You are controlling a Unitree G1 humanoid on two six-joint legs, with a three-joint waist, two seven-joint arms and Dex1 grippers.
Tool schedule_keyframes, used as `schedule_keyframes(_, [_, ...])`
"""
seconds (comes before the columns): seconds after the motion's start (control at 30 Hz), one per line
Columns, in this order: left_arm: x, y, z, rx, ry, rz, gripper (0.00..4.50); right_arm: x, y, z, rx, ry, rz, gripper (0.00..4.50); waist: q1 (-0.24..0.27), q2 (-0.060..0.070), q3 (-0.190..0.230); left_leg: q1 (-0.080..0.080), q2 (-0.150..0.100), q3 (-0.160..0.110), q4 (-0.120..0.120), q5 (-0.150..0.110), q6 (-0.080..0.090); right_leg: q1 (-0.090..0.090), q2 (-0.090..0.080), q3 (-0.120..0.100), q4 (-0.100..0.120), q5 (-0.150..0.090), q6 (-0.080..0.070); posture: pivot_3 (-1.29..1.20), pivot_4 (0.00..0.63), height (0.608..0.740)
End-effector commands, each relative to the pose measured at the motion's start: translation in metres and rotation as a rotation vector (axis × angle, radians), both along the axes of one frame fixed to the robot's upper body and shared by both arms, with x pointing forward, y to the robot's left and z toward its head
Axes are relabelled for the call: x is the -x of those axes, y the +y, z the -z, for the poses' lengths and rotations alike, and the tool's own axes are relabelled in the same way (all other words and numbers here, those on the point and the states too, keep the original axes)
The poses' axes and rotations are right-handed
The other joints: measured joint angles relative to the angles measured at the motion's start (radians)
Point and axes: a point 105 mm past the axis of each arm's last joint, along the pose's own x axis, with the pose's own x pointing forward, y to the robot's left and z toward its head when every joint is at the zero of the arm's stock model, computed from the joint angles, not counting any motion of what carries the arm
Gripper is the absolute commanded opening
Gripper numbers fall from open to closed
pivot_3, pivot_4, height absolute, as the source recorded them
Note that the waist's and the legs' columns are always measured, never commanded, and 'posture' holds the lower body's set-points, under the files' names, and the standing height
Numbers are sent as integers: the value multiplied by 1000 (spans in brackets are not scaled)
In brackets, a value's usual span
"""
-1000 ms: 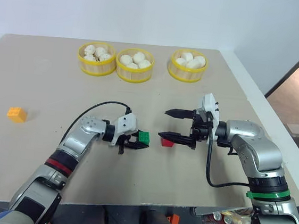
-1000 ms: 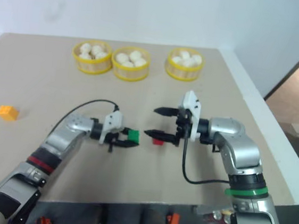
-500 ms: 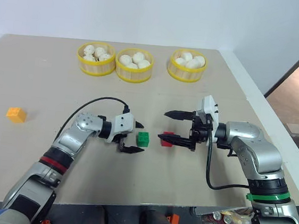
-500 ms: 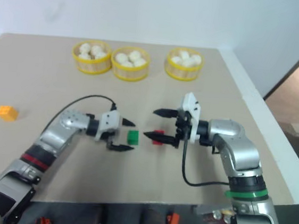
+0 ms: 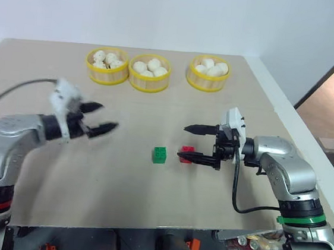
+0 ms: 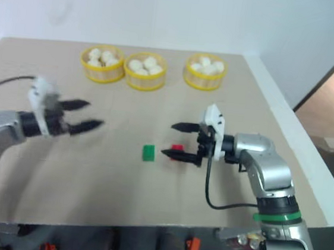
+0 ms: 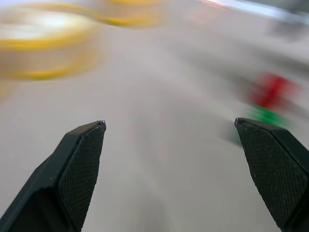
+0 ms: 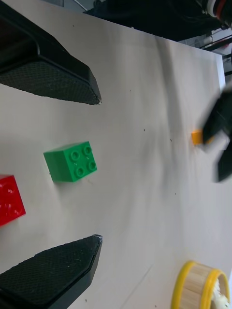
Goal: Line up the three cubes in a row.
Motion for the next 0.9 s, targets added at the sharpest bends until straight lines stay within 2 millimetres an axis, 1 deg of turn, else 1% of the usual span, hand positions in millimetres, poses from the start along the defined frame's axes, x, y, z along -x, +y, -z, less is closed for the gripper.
schedule_keyframes(0.03, [-3,59,8,-27,-59,-348,4448,-2,6,-13,-24,-51,-33,4500,-3,0,0,0,0,0,0,0,0,0,0,1,0,0,0,0,150,740])
schedule_keyframes(0.07, [-2,68,12,-48,-62,-398,4448,-3,8,-14,-32,-52,-37,4500,-4,0,0,1,0,1,0,0,0,0,0,1,0,0,0,0,150,740])
schedule_keyframes(0.1, [0,77,12,-29,-77,-449,4448,-4,11,-17,-61,-48,-43,4500,-2,0,0,0,0,0,-1,0,0,0,0,1,0,0,0,0,150,740])
schedule_keyframes(0.13, [0,87,12,-12,-93,-511,4448,-5,16,-22,-108,-45,-48,4500,0,-1,0,0,0,0,-1,0,0,0,0,0,0,0,-1,0,150,740])
schedule_keyframes(0.2, [2,104,7,43,-131,-613,4448,-8,25,-40,-231,-53,-48,4500,4,-2,0,0,0,0,-1,0,0,-1,0,-1,0,0,-1,0,150,740])
schedule_keyframes(0.23, [4,112,5,59,-149,-658,4448,-8,29,-47,-272,-67,-58,4500,5,-2,0,-1,1,0,-1,0,0,-1,0,0,0,0,-1,0,150,740])
schedule_keyframes(0.27, [5,117,5,75,-155,-684,4448,-6,31,-49,-272,-95,-80,4500,7,-2,0,-1,1,0,-1,0,0,-1,0,-1,0,1,-1,0,150,740])
schedule_keyframes(0.37, [11,130,5,98,-167,-748,4448,-2,35,-46,-233,-128,-125,4500,10,-3,-1,-1,0,0,-1,0,0,0,-1,0,0,1,0,0,150,740])
schedule_keyframes(0.5, [16,141,6,120,-173,-804,4448,0,36,-39,-192,-134,-148,4500,9,-4,-1,-1,-1,2,-1,0,0,0,-3,0,-1,0,1,0,150,740])
schedule_keyframes(0.73, [20,158,35,197,-65,-858,4448,0,35,-27,-136,-145,-141,4500,8,-4,-1,0,0,1,-1,0,0,0,-2,0,-1,1,0,0,150,740])
schedule_keyframes(0.77, [21,163,41,204,-49,-878,4448,0,35,-26,-127,-145,-141,4500,8,-4,-1,0,0,1,-1,0,0,0,-2,0,-1,1,0,0,150,740])
schedule_keyframes(0.83, [23,170,50,202,-19,-908,4448,0,34,-24,-116,-143,-138,4500,8,-4,-1,0,0,1,-1,0,0,0,-2,0,-1,1,0,0,150,740])
schedule_keyframes(0.9, [24,173,55,184,2,-917,4448,0,33,-23,-112,-142,-135,4500,8,-4,-1,0,0,1,-1,0,0,0,-2,0,-1,1,0,0,150,740])
